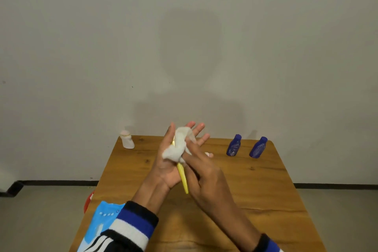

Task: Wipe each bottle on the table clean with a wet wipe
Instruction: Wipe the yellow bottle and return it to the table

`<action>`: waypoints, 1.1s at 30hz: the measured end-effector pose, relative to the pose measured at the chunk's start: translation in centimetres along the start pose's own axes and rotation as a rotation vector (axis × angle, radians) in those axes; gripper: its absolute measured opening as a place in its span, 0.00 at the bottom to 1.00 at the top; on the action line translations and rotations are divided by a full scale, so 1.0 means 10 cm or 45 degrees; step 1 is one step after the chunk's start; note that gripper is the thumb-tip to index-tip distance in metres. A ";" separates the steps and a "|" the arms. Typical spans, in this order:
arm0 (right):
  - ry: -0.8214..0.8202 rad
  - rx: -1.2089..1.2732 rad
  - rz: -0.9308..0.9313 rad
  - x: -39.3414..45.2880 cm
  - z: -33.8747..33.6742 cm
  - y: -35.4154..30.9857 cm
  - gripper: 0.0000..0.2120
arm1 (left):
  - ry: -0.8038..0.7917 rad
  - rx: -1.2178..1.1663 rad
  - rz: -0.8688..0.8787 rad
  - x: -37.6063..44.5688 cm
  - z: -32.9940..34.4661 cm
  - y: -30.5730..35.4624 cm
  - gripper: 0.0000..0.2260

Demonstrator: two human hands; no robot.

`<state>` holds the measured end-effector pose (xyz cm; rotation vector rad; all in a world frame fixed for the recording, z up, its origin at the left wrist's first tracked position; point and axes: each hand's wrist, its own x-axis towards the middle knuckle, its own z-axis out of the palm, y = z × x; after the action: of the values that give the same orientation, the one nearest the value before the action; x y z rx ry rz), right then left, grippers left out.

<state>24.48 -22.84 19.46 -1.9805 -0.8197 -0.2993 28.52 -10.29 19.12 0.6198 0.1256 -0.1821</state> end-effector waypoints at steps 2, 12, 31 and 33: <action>-0.017 0.035 -0.043 -0.29 0.02 0.05 0.21 | 0.061 0.011 0.045 -0.03 -0.09 0.06 0.26; 0.175 0.048 0.175 0.16 -0.43 0.20 0.16 | 0.137 0.074 0.090 -0.05 -0.11 0.19 0.31; 0.271 0.565 0.741 -0.27 -0.24 0.37 0.10 | 0.098 0.010 0.262 -0.09 -0.34 0.26 0.31; 0.291 0.543 0.553 0.04 -0.31 0.27 0.11 | 0.036 0.082 0.144 -0.09 -0.25 0.17 0.38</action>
<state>26.95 -26.16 19.49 -1.6286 -0.2637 -0.0817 27.79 -7.37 18.21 0.6922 0.1122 -0.0680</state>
